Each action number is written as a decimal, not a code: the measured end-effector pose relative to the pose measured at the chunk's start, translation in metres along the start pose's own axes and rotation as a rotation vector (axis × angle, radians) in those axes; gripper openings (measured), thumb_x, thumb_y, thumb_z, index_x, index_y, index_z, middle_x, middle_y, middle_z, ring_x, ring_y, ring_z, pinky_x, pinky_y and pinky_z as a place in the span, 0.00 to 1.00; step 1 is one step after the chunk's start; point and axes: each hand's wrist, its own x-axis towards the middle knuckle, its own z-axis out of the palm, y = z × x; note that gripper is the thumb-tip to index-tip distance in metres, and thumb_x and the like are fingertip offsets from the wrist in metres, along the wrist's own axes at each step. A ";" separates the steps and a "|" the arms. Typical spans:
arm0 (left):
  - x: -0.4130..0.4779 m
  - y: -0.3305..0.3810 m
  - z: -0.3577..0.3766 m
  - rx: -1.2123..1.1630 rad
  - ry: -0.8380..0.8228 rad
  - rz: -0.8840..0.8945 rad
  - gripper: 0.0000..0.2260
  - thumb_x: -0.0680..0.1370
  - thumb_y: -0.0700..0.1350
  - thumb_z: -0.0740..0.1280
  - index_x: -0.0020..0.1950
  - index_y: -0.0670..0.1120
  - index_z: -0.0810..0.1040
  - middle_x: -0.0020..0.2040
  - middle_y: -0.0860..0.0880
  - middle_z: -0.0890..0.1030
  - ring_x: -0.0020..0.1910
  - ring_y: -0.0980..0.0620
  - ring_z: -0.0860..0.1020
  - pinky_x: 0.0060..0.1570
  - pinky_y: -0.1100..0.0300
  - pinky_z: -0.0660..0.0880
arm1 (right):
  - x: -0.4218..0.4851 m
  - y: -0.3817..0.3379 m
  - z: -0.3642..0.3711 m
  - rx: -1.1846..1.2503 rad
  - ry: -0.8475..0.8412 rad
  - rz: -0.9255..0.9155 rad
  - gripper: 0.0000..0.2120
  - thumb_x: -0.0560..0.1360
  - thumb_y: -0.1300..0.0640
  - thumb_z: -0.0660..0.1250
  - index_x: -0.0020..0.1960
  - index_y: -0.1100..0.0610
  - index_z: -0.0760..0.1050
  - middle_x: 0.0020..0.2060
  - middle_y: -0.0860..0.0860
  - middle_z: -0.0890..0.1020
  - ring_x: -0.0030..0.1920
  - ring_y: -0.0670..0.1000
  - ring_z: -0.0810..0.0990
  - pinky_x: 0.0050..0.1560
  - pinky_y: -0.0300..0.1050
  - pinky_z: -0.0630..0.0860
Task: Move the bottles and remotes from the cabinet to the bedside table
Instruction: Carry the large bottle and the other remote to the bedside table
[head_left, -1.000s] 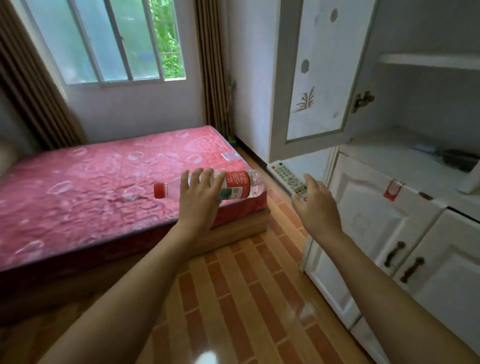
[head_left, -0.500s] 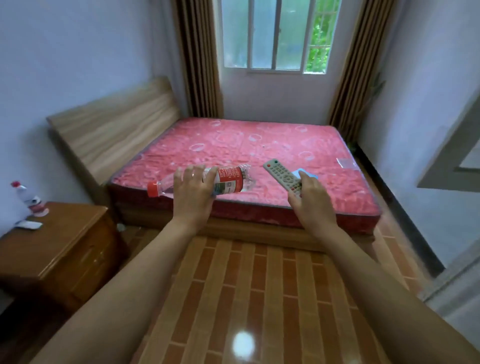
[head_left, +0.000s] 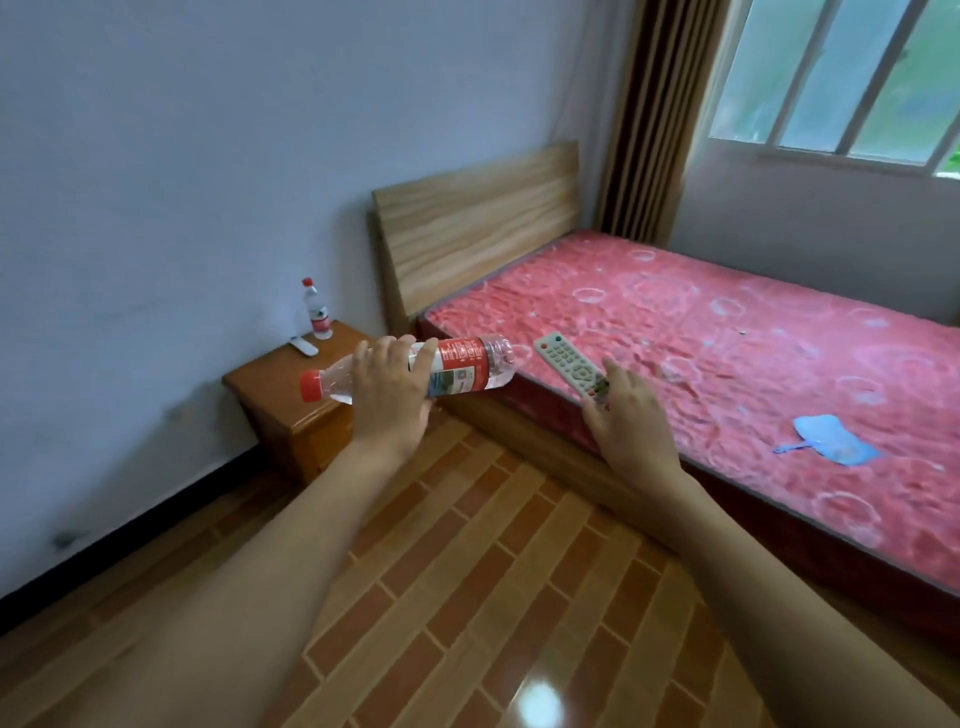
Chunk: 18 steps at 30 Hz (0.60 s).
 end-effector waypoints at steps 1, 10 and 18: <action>-0.002 -0.006 0.001 0.015 0.002 -0.021 0.28 0.63 0.40 0.76 0.61 0.42 0.72 0.55 0.39 0.77 0.56 0.38 0.74 0.60 0.39 0.68 | 0.003 -0.002 0.005 0.007 -0.010 -0.016 0.24 0.76 0.59 0.61 0.69 0.64 0.61 0.60 0.63 0.74 0.60 0.61 0.71 0.58 0.53 0.69; -0.023 -0.056 0.014 0.128 -0.111 -0.192 0.28 0.67 0.42 0.74 0.65 0.44 0.70 0.60 0.40 0.75 0.61 0.39 0.71 0.64 0.41 0.65 | 0.036 -0.026 0.065 0.068 -0.121 -0.125 0.24 0.76 0.57 0.61 0.69 0.62 0.61 0.61 0.61 0.73 0.61 0.60 0.71 0.60 0.52 0.67; 0.010 -0.120 0.060 0.138 -0.158 -0.310 0.27 0.70 0.44 0.72 0.67 0.45 0.66 0.63 0.41 0.72 0.64 0.41 0.67 0.68 0.44 0.60 | 0.105 -0.059 0.133 0.086 -0.177 -0.204 0.24 0.76 0.57 0.61 0.69 0.62 0.61 0.62 0.61 0.73 0.62 0.60 0.70 0.61 0.51 0.67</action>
